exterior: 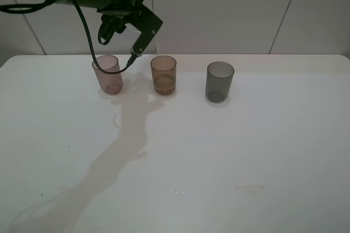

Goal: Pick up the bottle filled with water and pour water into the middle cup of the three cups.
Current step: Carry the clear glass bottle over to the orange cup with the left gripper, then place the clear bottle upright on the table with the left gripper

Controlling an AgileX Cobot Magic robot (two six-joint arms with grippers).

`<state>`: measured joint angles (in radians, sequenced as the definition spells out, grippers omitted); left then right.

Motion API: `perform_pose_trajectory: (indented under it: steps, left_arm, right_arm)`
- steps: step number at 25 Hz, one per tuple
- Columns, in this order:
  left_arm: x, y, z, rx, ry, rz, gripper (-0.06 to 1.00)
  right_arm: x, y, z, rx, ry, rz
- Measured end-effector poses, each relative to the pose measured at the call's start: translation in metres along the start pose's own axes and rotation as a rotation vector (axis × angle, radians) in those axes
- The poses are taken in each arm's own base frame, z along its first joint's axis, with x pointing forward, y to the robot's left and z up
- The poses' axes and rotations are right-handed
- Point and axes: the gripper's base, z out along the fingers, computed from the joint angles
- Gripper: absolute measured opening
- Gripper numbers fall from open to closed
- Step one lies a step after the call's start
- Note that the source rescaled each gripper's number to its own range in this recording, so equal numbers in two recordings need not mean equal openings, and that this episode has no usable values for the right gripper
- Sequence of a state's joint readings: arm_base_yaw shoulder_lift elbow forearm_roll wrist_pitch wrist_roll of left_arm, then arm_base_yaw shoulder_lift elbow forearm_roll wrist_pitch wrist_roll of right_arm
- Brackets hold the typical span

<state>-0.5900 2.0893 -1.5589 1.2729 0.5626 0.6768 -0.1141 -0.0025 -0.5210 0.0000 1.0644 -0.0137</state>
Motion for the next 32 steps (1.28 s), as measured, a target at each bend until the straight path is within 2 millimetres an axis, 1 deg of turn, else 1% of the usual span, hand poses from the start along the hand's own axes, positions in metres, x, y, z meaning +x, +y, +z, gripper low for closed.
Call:
perform_pose_trajectory:
  steps: [10,23,26,28,30,32]
  left_arm:
    - [-0.009,0.001,0.000,-0.016,-0.011,0.036,0.01]
    - [-0.013,0.001,-0.002,-0.008,-0.017,0.020,0.01]
    - [-0.019,0.000,-0.004,0.025,-0.050,-0.101,0.01]
    - [-0.022,0.002,-0.012,0.055,-0.087,-0.264,0.01]
    - [-0.019,0.006,-0.022,0.090,-0.125,-0.446,0.01]
    - [-0.015,0.012,-0.036,0.127,-0.172,-0.635,0.01]
  right_arm:
    - [0.000,0.000,0.000,0.000,0.000,0.000]
    - [0.000,0.000,0.000,0.000,0.000,0.000]
    - [0.000,0.000,0.000,0.000,0.000,0.000]
    - [0.000,0.000,0.000,0.000,0.000,0.000]
    - [0.000,0.000,0.000,0.000,0.000,0.000]
    - [0.000,0.000,0.000,0.000,0.000,0.000]
